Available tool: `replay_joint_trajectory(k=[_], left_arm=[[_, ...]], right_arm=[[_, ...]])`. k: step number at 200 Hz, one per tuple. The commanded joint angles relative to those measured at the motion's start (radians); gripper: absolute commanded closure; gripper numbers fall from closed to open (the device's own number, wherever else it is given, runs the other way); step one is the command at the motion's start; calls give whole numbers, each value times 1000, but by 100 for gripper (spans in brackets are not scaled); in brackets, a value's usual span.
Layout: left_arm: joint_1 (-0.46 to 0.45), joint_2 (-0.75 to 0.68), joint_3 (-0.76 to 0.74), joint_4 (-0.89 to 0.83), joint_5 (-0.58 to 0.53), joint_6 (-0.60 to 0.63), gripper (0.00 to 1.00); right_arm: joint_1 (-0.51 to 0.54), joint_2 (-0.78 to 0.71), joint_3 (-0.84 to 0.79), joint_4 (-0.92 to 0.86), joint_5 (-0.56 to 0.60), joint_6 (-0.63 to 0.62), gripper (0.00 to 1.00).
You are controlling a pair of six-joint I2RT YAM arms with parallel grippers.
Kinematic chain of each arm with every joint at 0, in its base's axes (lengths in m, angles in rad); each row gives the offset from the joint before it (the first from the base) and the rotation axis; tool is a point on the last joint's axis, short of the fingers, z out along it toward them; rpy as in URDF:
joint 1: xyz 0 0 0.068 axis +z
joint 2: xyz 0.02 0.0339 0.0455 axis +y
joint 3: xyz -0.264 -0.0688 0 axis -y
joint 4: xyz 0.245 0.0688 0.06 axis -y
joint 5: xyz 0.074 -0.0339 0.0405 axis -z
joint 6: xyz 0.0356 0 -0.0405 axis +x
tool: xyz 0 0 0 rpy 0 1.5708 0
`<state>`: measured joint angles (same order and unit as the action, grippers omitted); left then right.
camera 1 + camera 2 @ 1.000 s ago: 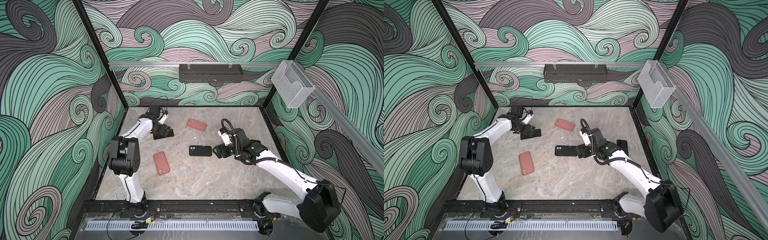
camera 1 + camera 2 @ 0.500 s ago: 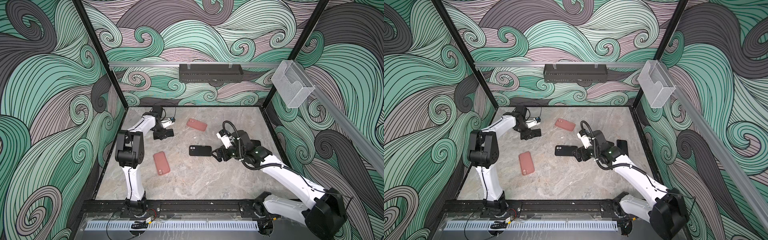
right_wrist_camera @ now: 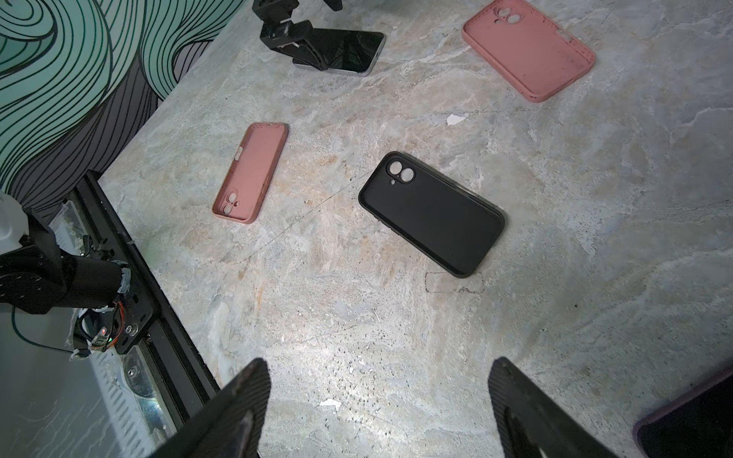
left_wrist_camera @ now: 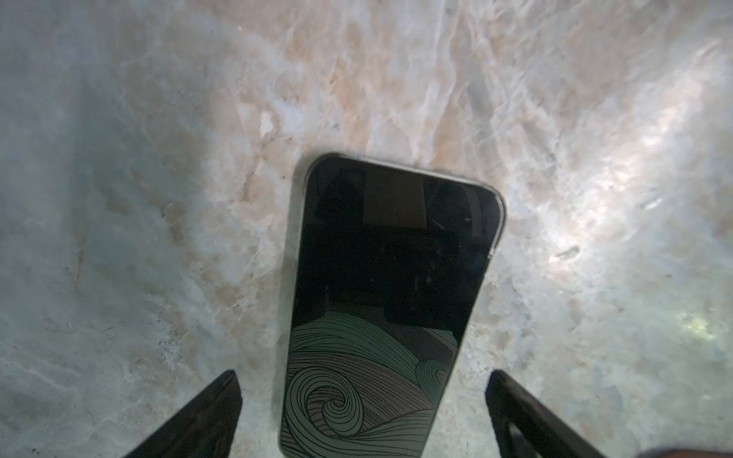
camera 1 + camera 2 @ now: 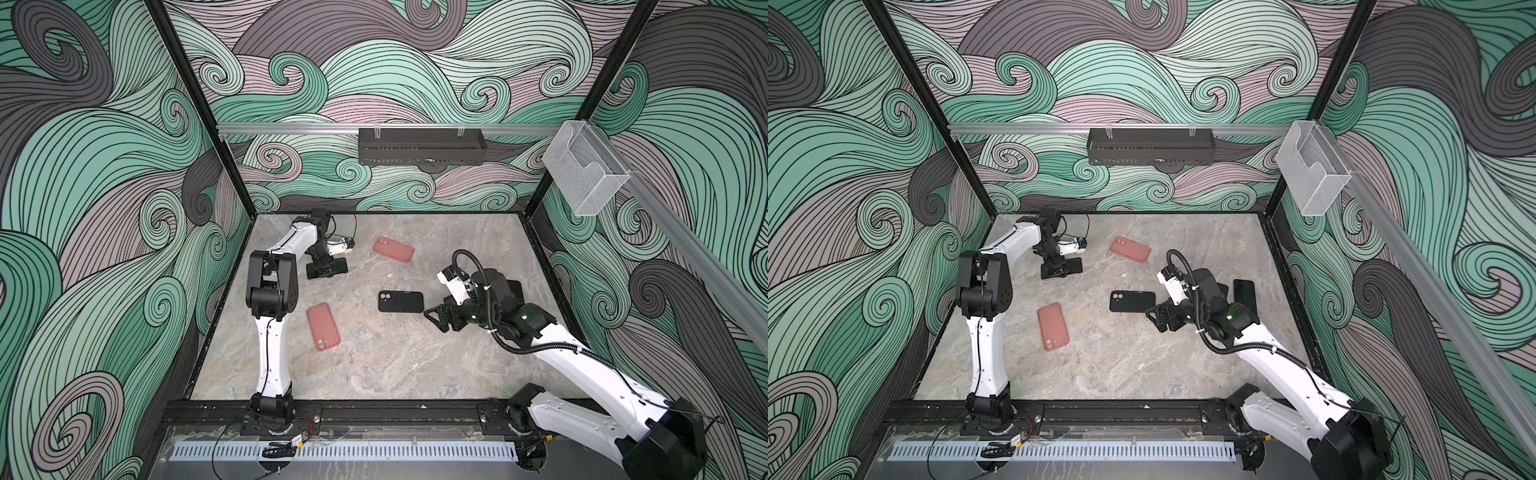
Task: Put the phone into the phone case
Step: 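Grasp the black phone farther from the robot with the left gripper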
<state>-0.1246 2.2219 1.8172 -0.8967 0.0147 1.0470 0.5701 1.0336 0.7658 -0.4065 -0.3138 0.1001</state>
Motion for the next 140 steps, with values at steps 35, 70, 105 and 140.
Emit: replay_joint_trajectory(k=[35,70,105,140], left_arm=[[2,53,50,-123,43,43,2],[13,73,73,-124,84,16,1],[13,86,72,-128,79,28,2],[13,94,39,-44,-12,27,2]], right_arm=[[15,1,7,0,-16,-30,13],[18,-18,-6,15,-31,-28,13],[24,-23,-6,15,-34,-26,13],[28,-24,-4,16,-36,-28,13]])
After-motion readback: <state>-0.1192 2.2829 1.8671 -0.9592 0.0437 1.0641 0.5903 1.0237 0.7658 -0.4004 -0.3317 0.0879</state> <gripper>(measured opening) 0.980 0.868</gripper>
